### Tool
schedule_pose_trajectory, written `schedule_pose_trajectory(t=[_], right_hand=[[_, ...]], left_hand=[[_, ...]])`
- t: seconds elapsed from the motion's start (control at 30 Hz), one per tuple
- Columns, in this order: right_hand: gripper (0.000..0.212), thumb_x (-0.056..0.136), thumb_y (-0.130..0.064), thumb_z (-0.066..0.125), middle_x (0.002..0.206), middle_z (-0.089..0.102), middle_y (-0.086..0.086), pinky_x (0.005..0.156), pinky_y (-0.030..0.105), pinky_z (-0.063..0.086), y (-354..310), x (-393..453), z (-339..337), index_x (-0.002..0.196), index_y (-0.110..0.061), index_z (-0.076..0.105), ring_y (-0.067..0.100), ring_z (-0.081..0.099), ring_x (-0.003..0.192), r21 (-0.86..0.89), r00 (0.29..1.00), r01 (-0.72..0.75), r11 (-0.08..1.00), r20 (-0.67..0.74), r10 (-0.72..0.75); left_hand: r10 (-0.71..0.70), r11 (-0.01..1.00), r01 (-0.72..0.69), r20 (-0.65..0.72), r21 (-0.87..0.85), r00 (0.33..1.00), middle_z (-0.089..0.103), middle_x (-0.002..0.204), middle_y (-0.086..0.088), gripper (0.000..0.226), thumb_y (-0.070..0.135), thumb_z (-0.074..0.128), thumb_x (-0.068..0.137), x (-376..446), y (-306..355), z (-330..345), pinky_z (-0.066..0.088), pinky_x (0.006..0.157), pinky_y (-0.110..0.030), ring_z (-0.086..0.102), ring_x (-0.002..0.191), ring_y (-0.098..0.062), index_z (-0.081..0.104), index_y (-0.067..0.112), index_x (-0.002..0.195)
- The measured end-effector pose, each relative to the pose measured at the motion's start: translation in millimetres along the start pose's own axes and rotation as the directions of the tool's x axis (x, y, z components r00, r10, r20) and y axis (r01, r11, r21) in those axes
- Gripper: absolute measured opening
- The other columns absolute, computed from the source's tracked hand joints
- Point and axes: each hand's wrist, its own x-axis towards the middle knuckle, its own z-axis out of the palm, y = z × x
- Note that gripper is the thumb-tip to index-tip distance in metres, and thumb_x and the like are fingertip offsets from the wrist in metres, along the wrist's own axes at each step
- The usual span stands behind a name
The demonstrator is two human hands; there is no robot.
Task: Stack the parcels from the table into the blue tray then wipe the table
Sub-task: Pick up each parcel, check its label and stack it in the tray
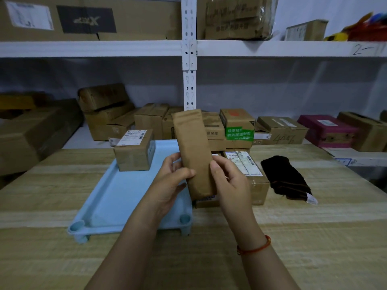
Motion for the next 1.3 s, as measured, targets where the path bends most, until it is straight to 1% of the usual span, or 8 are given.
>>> schedule_pose_trajectory(t=[0.17,0.57,0.73,0.9,0.97,1.03,1.1,1.3], right_hand=[[0.049,0.082,-0.059,0.049,0.106,0.069,-0.009,0.079,0.039,0.059,6.0,1.2,2.5,0.118,-0.030,0.066,0.006,0.066,0.095,-0.028,1.000,-0.004,1.000,0.028,0.005],[0.050,0.086,-0.057,0.048,0.116,0.066,-0.009,0.083,0.039,0.059,4.8,-0.8,6.6,0.126,-0.031,0.061,0.006,0.065,0.102,-0.027,0.995,0.060,0.998,0.080,-0.058],[0.035,0.092,-0.044,0.046,0.115,0.065,-0.009,0.085,0.020,0.051,0.4,1.3,4.2,0.117,-0.031,0.068,-0.002,0.060,0.104,-0.051,0.995,0.098,0.994,0.040,-0.096],[0.024,0.096,-0.016,0.059,0.112,0.065,-0.005,0.084,0.020,0.053,-1.5,2.0,-2.0,0.103,-0.036,0.070,0.002,0.063,0.102,0.003,0.994,0.088,0.996,0.071,-0.088],[0.019,0.090,-0.026,0.067,0.118,0.062,-0.003,0.084,0.023,0.055,-1.4,1.0,-2.1,0.102,-0.041,0.067,0.005,0.062,0.106,0.035,0.994,0.036,0.999,0.099,-0.039],[0.022,0.085,-0.037,0.070,0.118,0.064,-0.004,0.081,0.027,0.057,-3.0,-0.9,-2.6,0.106,-0.039,0.065,0.009,0.063,0.107,0.067,0.991,-0.034,0.997,0.133,0.025],[0.023,0.088,-0.027,0.071,0.108,0.071,-0.005,0.072,0.024,0.058,-5.8,-1.8,-3.4,0.109,-0.030,0.062,0.009,0.070,0.096,0.178,0.983,-0.103,0.979,0.166,0.073],[0.032,0.090,-0.027,0.068,0.110,0.072,-0.003,0.076,0.026,0.059,-0.8,-1.8,-1.6,0.121,-0.019,0.064,0.008,0.071,0.095,0.115,0.986,-0.098,0.989,0.147,0.081]], left_hand=[[0.084,0.979,-0.094,0.065,0.179,0.994,0.042,0.145,0.001,0.094,0.008,0.073,0.061,2.7,-3.4,-9.9,0.041,0.108,-0.046,0.043,0.134,-0.018,0.031,0.024,0.144],[0.177,0.957,-0.196,0.106,0.214,0.979,0.041,0.147,0.005,0.094,0.004,0.071,0.062,0.8,8.0,-18.9,0.036,0.112,-0.048,0.041,0.136,-0.012,0.028,0.036,0.139],[0.098,0.994,-0.095,0.058,-0.054,0.993,0.065,0.116,-0.006,0.079,0.002,0.064,0.063,-0.7,6.0,-19.8,0.053,0.084,-0.035,0.065,0.103,-0.018,0.041,0.021,0.136],[0.023,0.901,0.046,0.154,-0.432,0.988,0.062,0.127,-0.021,0.075,0.009,0.075,0.061,-4.9,3.1,-24.5,0.049,0.096,-0.055,0.058,0.119,-0.035,0.052,0.003,0.131],[0.004,0.832,0.092,0.172,-0.547,0.985,0.062,0.128,-0.022,0.086,0.016,0.085,0.050,-6.7,2.2,-24.7,0.050,0.094,-0.054,0.061,0.116,-0.036,0.055,0.003,0.130],[-0.001,0.810,0.106,0.179,-0.576,0.984,0.064,0.125,-0.021,0.065,0.023,0.075,0.062,-9.2,2.2,-22.6,0.045,0.095,-0.058,0.064,0.111,-0.037,0.062,0.006,0.123],[-0.022,0.802,0.115,0.164,-0.587,0.986,0.068,0.119,-0.020,0.042,0.025,0.056,0.077,-11.4,3.6,-19.0,0.047,0.090,-0.060,0.068,0.103,-0.036,0.072,0.008,0.111],[-0.118,0.783,0.154,0.099,-0.603,0.988,0.067,0.118,-0.022,0.052,0.036,0.055,0.082,-9.8,2.4,-15.2,0.053,0.086,-0.056,0.069,0.100,-0.037,0.061,0.009,0.126]])
